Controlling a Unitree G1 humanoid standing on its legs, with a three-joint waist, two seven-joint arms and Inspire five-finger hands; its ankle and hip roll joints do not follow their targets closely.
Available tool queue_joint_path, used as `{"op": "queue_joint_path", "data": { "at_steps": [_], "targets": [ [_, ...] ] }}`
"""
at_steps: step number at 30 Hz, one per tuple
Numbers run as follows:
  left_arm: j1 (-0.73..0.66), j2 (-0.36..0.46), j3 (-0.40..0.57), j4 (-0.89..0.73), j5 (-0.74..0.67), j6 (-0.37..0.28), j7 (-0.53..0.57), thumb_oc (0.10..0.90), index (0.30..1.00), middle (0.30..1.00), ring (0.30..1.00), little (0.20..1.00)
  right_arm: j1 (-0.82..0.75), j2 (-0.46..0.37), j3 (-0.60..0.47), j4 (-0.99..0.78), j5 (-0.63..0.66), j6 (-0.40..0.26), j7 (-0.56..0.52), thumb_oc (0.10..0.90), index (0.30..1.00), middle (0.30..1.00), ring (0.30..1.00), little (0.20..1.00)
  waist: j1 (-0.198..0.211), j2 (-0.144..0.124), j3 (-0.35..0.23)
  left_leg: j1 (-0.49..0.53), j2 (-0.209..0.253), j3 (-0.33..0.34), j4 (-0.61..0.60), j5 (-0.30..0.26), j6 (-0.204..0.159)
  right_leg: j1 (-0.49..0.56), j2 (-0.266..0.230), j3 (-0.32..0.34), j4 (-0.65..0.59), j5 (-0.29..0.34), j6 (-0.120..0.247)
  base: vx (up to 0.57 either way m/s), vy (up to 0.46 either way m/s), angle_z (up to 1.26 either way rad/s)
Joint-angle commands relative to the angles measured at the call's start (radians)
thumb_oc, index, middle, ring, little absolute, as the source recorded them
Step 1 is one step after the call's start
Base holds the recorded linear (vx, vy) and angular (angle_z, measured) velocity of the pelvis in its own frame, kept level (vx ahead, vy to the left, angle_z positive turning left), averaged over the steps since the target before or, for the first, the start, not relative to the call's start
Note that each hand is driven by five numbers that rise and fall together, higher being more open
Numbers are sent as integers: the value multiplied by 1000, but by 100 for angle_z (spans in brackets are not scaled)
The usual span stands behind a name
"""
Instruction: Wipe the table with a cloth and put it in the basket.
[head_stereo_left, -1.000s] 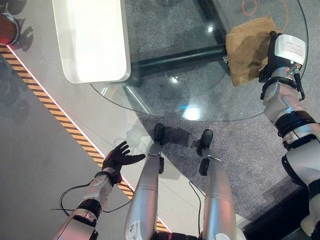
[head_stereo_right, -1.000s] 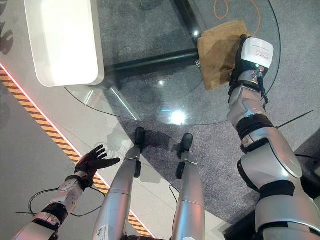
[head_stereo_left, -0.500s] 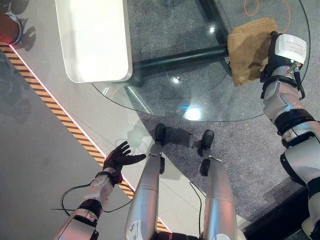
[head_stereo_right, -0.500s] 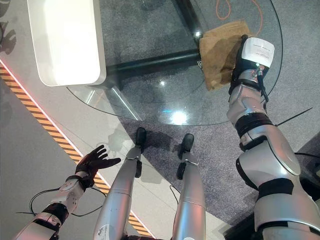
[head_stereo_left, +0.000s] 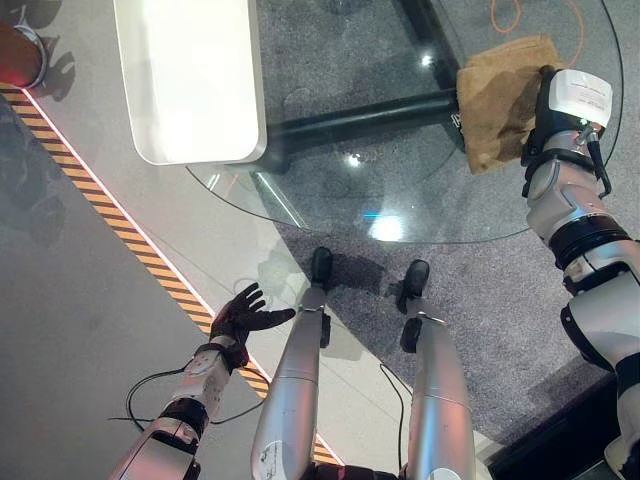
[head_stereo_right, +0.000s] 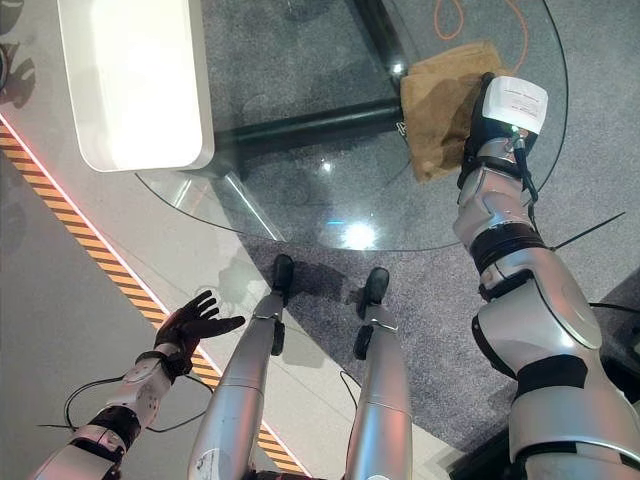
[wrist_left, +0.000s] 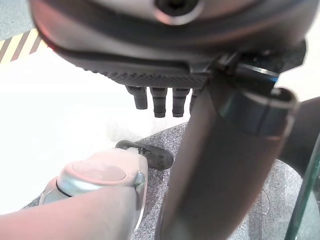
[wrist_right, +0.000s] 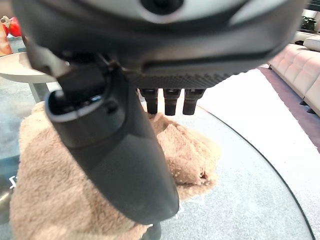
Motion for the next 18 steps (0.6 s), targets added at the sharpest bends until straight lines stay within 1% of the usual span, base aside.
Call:
{"op": "queue_joint_path", "data": {
  "at_steps": [1,18],
  "targets": [
    [19,1,-25,21,3,-5,6,800,900,900,900,900,-116,-41,69,27,-42,8,-13,100,300,300,300,200,3,45,-19,20,-80,52,-1,-45,83,16,47,-116,-20,-18,-19,0,0,0],
    [19,2,-28,25,-4,-9,2,800,900,900,900,900,-117,-37,68,51,-38,-9,-20,100,300,300,300,200,6,47,-19,22,-80,53,-12,-39,83,18,45,-119,-30,-11,-15,0,0,0]
  ]
}}
